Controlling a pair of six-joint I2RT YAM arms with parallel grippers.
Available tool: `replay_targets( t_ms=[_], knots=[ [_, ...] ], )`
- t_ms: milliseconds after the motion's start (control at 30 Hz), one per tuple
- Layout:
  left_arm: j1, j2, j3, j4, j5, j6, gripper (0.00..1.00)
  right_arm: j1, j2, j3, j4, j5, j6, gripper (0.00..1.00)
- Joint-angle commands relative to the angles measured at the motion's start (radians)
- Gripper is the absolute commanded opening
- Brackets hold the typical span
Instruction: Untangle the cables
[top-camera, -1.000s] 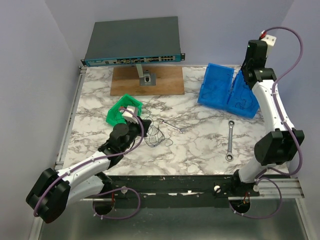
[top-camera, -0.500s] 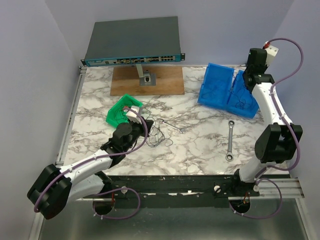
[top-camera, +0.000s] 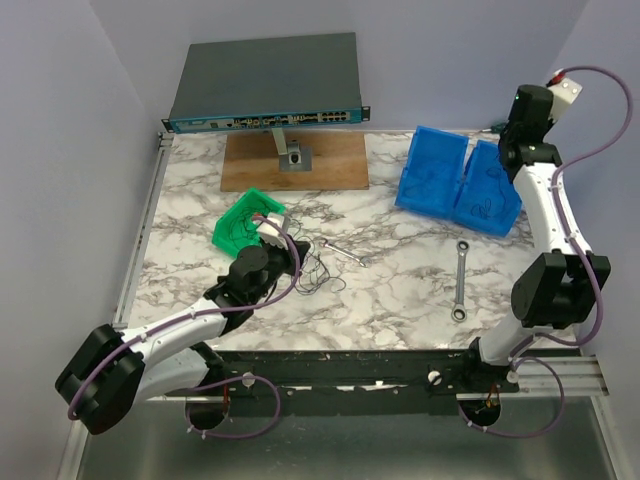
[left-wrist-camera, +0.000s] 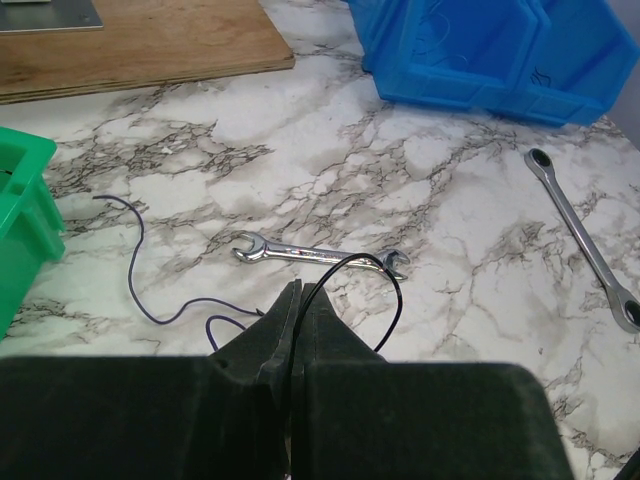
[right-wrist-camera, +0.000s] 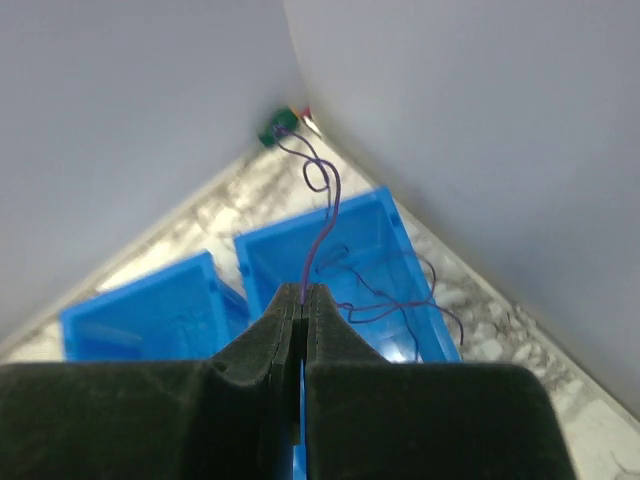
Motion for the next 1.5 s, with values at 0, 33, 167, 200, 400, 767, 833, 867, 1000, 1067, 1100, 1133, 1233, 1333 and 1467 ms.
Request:
replay_targets(
  t_ms=[0, 33, 167, 200, 400, 767, 833, 867, 1000, 1067, 1100, 1133, 1233, 1333, 1467],
  knots=[
    [-0.009, -0.003, 0.026, -0.002, -0.026, 0.019, 0.0, -0.017, 0.034, -0.146, 0.03, 0.002, 0.033, 0.01],
    [-0.01, -0.004, 0.027, -0.002, -0.027, 0.019, 0.0, -0.021, 0.045, -0.172, 0.037, -0.009, 0.043, 0.01],
    [-0.012, -0.002, 0.027, 0.002, -0.022, 0.019, 0.0, -0.024, 0.099, -0.2, 0.045, -0.066, 0.06, 0.01],
    [-0.012, -0.002, 0.028, 0.001, -0.022, 0.02, 0.0, -0.024, 0.104, -0.198, 0.039, -0.068, 0.066, 0.01],
    [-0.014, -0.013, 0.025, -0.002, -0.028, 0.028, 0.0, -0.024, 0.077, -0.193, 0.007, -0.099, 0.069, 0.87],
    [-0.034, -0.025, 0.034, -0.014, -0.024, 0.042, 0.0, -0.021, -0.146, -0.303, -0.086, -0.398, 0.018, 1.0],
    [-0.038, -0.03, 0.034, -0.016, -0.022, 0.044, 0.0, -0.021, -0.207, -0.36, -0.075, -0.48, 0.018, 1.0],
    [-0.039, -0.033, 0.034, -0.018, -0.02, 0.046, 0.0, -0.017, -0.235, -0.389, -0.066, -0.527, 0.015, 1.0],
    [-0.047, -0.041, 0.032, -0.017, 0.001, 0.055, 0.0, 0.012, -0.344, -0.484, -0.032, -0.697, 0.021, 1.0],
    [-0.052, -0.044, 0.029, -0.005, 0.02, 0.062, 0.0, 0.039, -0.385, -0.541, 0.021, -0.795, 0.03, 1.0],
    [-0.055, -0.046, 0.028, 0.0, 0.032, 0.066, 0.0, 0.051, -0.4, -0.576, 0.058, -0.874, 0.032, 0.98],
    [-0.059, -0.049, 0.027, 0.007, 0.041, 0.071, 0.0, 0.061, -0.411, -0.608, 0.11, -0.951, 0.041, 0.96],
    [-0.073, -0.065, 0.021, 0.017, 0.053, 0.091, 0.0, 0.129, -0.412, -0.68, 0.215, -1.111, 0.07, 0.91],
    [-0.078, -0.106, 0.011, 0.014, 0.047, 0.102, 0.0, 0.255, -0.383, -0.714, 0.261, -1.081, 0.028, 0.89],
    [-0.079, -0.19, 0.038, -0.045, 0.074, 0.108, 0.0, 0.387, -0.311, -0.759, 0.349, -1.131, -0.01, 0.85]
  ],
)
